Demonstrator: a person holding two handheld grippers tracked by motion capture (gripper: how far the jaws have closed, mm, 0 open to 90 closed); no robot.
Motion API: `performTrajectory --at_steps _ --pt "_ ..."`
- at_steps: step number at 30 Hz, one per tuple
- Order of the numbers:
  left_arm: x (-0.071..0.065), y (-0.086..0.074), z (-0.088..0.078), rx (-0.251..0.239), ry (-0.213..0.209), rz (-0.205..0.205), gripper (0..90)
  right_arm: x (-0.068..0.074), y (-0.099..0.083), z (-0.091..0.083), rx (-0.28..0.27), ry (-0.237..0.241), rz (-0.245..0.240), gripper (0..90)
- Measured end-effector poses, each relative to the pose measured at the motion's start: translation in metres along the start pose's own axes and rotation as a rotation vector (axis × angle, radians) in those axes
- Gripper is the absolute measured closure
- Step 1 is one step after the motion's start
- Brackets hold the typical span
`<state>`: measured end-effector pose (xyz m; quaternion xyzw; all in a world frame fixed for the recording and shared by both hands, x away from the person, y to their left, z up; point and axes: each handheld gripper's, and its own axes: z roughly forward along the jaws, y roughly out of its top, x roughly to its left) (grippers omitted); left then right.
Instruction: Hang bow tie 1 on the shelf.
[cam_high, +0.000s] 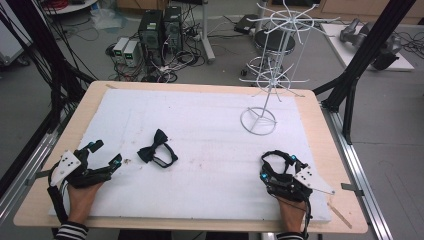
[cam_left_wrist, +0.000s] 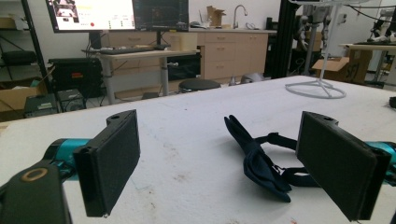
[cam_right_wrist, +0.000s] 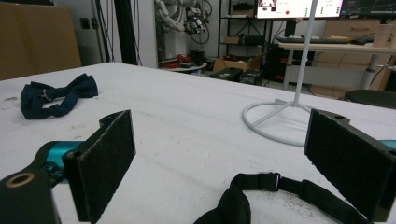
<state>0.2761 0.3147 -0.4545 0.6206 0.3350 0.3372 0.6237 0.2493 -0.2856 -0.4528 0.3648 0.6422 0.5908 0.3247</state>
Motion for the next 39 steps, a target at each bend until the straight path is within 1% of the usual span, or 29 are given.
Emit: performTrajectory --at_steps 5,6,9,10,13,14,17,20,23,28,29,30,31,33,34,35,39 --pt "0.0 0.0 0.0 0.0 0.006 -0.003 14.2 0.0 0.0 0.0 -0.003 0.004 -0.005 8.1" --pt "0.0 0.0 0.0 0.0 0.006 -0.003 14.3 0.0 0.0 0.0 -0.007 0.003 -0.018 8.1" --pt "0.0 0.0 0.001 -0.001 0.005 -0.007 14.2 0.0 0.0 0.001 0.001 0.008 -0.016 8.1" --pt "0.0 0.0 0.0 0.001 0.005 -0.001 14.2 0.0 0.0 0.001 0.001 0.008 -0.016 8.1" --pt "0.0 0.0 -0.001 -0.004 0.007 -0.005 14.3 0.0 0.0 0.0 0.001 0.003 -0.011 8.1" --pt "0.0 0.0 0.0 -0.009 0.007 -0.012 14.2 0.0 0.0 0.0 0.001 0.002 -0.012 8.1" --pt "0.001 0.0 0.0 -0.005 0.004 -0.016 14.3 0.001 0.0 0.0 0.002 -0.003 -0.012 8.1" --pt "0.001 0.0 0.001 0.004 0.001 -0.016 14.2 0.001 0.0 0.0 0.001 -0.008 -0.023 8.1" --pt "0.001 0.0 0.001 0.011 0.003 -0.011 14.2 0.001 0.0 0.0 -0.001 -0.006 -0.022 8.1" --pt "0.001 0.001 0.002 0.013 0.006 -0.019 13.7 0.001 0.0 0.0 -0.006 -0.006 -0.014 8.1" --pt "0.002 0.001 0.002 0.022 0.003 -0.019 13.3 0.001 0.0 0.0 -0.005 -0.004 -0.015 8.1" --pt "0.002 0.002 0.004 0.044 -0.008 -0.02 13.2 0.001 0.0 0.0 -0.006 -0.004 -0.017 8.1" --pt "0.002 0.003 0.005 0.057 -0.006 -0.013 13.2 0.001 0.0 -0.001 -0.004 -0.003 -0.016 8.1" --pt "0.003 0.003 0.005 0.064 -0.005 -0.01 13.1 0.001 0.0 0.0 -0.005 -0.003 -0.015 8.1" --pt "0.004 0.006 0.005 0.076 -0.01 -0.018 13.1 0.001 0.0 0.0 -0.007 -0.002 -0.016 8.1" --pt "0.004 0.006 0.005 0.076 -0.01 -0.018 13.1 0.001 0.0 0.0 -0.008 -0.003 -0.016 8.1" --pt "0.008 0.016 0.004 0.107 -0.021 -0.01 13.1 0.001 0.0 0.0 -0.007 -0.001 -0.014 8.1"
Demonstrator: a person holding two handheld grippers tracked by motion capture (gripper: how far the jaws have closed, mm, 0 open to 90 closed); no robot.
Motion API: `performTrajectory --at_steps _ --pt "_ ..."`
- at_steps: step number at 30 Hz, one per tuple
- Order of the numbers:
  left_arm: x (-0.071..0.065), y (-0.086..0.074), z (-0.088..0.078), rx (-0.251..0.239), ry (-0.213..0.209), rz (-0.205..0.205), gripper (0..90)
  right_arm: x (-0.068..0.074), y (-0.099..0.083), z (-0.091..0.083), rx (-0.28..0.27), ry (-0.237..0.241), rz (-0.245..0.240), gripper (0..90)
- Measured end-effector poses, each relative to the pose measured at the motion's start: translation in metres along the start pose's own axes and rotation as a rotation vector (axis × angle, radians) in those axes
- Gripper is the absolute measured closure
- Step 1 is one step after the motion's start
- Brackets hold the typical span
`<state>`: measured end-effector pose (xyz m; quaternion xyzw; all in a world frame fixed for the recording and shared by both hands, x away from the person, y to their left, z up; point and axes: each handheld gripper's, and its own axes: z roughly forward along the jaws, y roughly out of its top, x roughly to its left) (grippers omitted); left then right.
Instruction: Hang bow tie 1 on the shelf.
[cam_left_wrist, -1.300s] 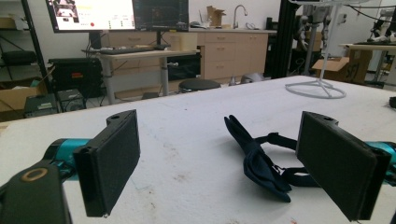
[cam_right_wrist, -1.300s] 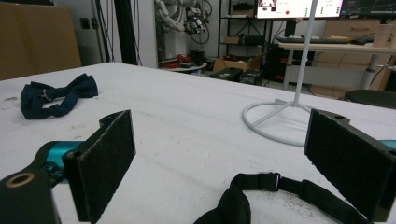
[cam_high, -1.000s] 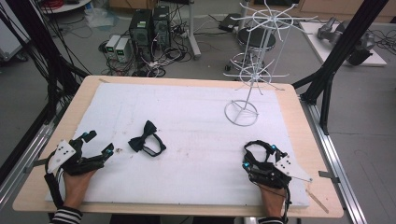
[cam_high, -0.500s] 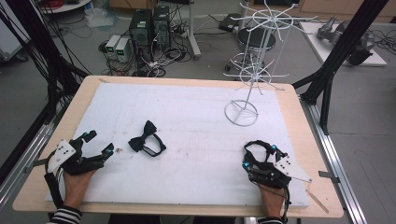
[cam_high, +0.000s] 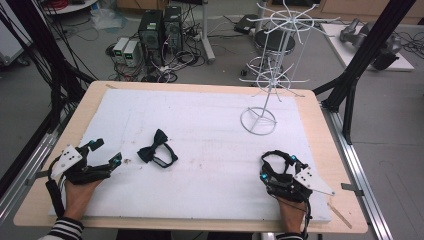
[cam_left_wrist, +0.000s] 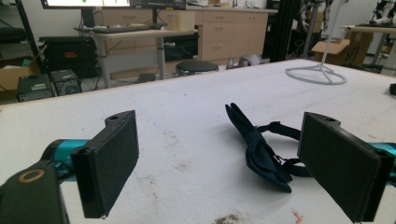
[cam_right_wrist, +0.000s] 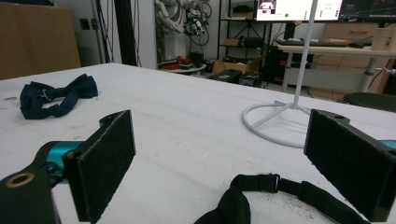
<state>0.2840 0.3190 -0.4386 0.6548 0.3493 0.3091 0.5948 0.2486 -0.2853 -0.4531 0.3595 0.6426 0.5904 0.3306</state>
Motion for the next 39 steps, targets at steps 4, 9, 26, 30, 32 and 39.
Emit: performTrajectory --at_steps 4,9,26,30,32,39 --pt "0.004 0.012 -0.001 0.035 0.0 0.017 13.1 0.0 0.0 0.0 0.0 0.0 -0.001 8.1" --pt "0.008 0.025 -0.001 0.055 -0.012 0.016 13.1 0.0 0.0 0.0 0.0 0.0 -0.001 8.1" --pt "0.009 0.059 0.018 0.133 -0.072 0.059 13.1 0.0 0.0 0.0 0.0 0.004 0.007 8.1" --pt "0.007 0.062 0.022 0.16 -0.083 0.077 13.2 0.0 0.0 0.0 -0.003 0.006 0.004 8.1" --pt "0.007 0.062 0.026 0.183 -0.091 0.084 13.2 0.0 0.0 0.0 0.001 0.008 0.009 8.1" --pt "0.009 0.067 0.032 0.234 -0.092 0.085 13.3 0.0 0.0 0.0 0.0 0.005 0.007 8.1"
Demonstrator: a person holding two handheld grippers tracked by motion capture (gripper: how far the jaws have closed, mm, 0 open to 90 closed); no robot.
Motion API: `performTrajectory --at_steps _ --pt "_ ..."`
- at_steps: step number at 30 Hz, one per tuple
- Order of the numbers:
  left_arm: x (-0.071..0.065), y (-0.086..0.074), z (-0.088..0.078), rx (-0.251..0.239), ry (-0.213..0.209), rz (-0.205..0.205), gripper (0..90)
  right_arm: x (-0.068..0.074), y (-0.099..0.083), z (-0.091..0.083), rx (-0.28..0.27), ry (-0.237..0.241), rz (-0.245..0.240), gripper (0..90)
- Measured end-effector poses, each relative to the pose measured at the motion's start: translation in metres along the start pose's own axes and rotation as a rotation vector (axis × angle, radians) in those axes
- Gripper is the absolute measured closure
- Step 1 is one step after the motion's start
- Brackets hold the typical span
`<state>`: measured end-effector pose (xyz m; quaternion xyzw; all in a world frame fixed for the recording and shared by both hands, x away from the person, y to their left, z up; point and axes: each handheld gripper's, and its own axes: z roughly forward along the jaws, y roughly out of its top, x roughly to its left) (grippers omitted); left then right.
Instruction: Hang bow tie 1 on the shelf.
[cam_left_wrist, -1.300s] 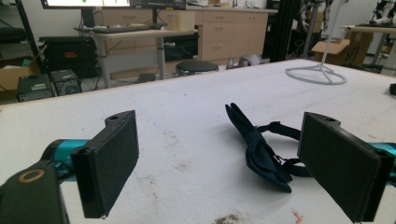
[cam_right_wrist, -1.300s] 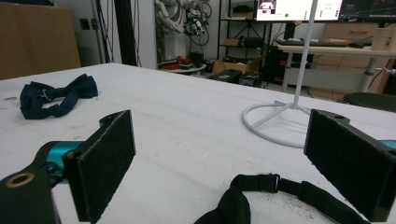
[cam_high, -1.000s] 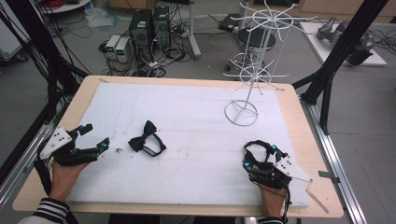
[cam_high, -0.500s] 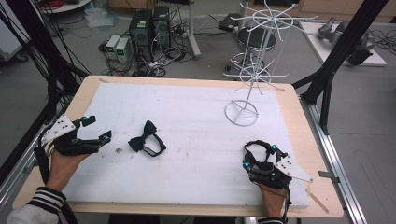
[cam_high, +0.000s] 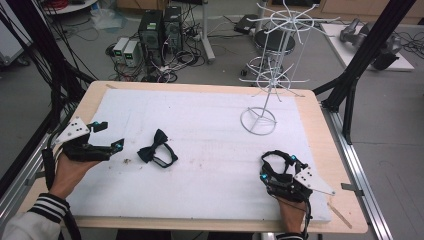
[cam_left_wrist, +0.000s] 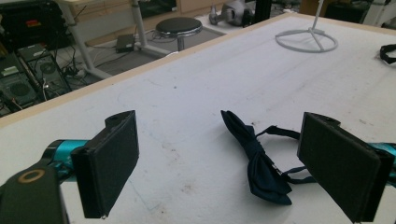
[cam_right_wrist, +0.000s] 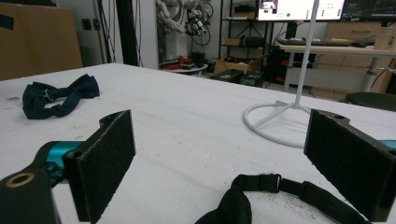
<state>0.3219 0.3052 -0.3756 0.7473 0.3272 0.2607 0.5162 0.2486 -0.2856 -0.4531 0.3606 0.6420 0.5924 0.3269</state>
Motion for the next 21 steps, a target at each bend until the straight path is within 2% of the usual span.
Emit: performTrajectory --at_steps 4,5,11,12,15,19,20,21 --pt "-0.001 0.004 0.007 0.048 -0.003 0.022 13.7 0.0 0.0 0.0 0.001 0.002 0.002 8.1" --pt "-0.001 0.004 0.007 0.048 -0.003 0.022 13.7 0.0 0.0 0.0 0.001 0.002 0.002 8.1" --pt "-0.005 0.006 0.018 0.126 -0.003 0.024 13.9 -0.001 0.0 0.0 -0.007 0.0 -0.005 8.1" --pt "-0.006 0.007 0.022 0.152 -0.015 0.021 13.9 -0.001 0.0 0.0 -0.007 0.0 -0.006 8.1" --pt "-0.007 0.008 0.027 0.17 -0.031 0.024 14.1 -0.001 0.0 0.0 -0.006 0.003 -0.001 8.1" --pt "-0.009 0.009 0.036 0.218 -0.061 0.023 14.2 -0.001 0.0 0.0 -0.007 0.003 0.0 8.1" --pt "-0.009 0.01 0.04 0.245 -0.075 0.024 14.3 -0.001 0.0 0.0 -0.007 0.004 -0.001 8.1" --pt "-0.009 0.01 0.04 0.245 -0.075 0.024 14.4 -0.001 0.0 0.0 -0.007 0.004 -0.001 8.1"
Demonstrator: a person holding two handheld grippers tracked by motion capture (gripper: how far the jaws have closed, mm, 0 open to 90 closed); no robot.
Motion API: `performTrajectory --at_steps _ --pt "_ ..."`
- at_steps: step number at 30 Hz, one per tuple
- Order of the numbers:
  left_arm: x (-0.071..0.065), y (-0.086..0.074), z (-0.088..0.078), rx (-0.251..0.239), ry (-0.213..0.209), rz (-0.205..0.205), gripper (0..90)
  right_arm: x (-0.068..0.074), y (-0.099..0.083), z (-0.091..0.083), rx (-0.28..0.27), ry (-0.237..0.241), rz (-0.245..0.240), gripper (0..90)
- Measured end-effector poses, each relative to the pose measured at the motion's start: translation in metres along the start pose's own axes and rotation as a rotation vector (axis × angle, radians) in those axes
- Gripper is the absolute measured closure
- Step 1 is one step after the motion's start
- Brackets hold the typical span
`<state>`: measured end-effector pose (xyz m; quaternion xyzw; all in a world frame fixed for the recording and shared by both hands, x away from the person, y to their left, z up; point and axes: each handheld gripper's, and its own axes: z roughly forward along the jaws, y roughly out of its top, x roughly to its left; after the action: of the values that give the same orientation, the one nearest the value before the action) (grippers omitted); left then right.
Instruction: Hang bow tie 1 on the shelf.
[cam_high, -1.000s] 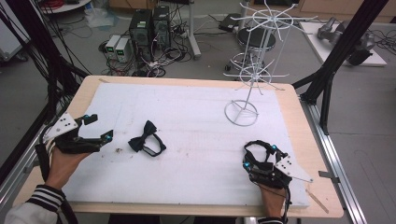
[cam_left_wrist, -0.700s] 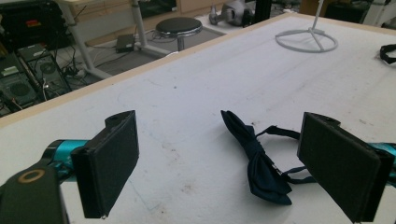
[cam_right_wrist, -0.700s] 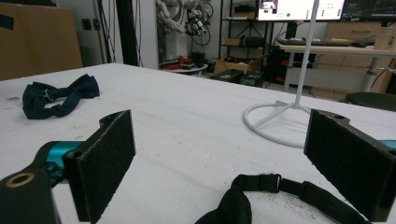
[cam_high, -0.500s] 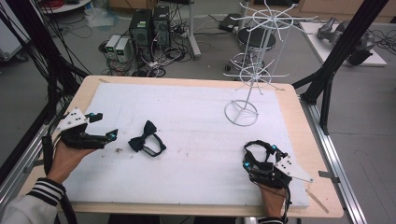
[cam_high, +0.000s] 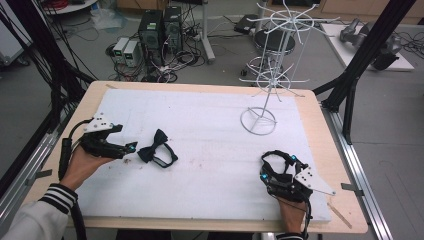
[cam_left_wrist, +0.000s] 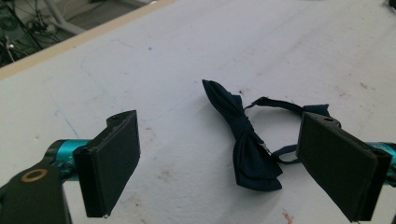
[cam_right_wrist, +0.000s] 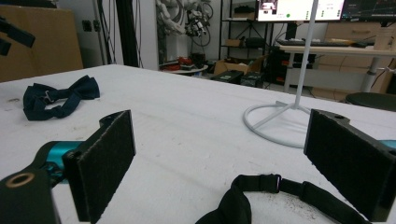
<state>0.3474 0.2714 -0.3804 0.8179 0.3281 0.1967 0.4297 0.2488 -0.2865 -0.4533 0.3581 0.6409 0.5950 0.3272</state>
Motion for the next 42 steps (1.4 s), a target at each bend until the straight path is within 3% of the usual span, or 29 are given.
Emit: performTrajectory --at_steps 8,16,21,42 --pt "0.001 0.005 0.016 0.09 -0.069 -0.012 18.1 0.0 0.0 0.0 -0.002 -0.001 0.001 8.1" --pt "-0.001 0.005 0.034 0.177 -0.107 -0.004 20.1 0.0 0.0 0.0 -0.004 0.0 0.003 8.1" --pt "-0.003 0.004 0.043 0.247 -0.143 -0.02 23.8 0.0 0.0 0.0 -0.005 0.001 0.004 8.1" --pt "-0.001 -0.004 0.052 0.349 -0.173 -0.055 35.1 0.0 0.0 0.0 -0.004 -0.001 -0.001 8.1"
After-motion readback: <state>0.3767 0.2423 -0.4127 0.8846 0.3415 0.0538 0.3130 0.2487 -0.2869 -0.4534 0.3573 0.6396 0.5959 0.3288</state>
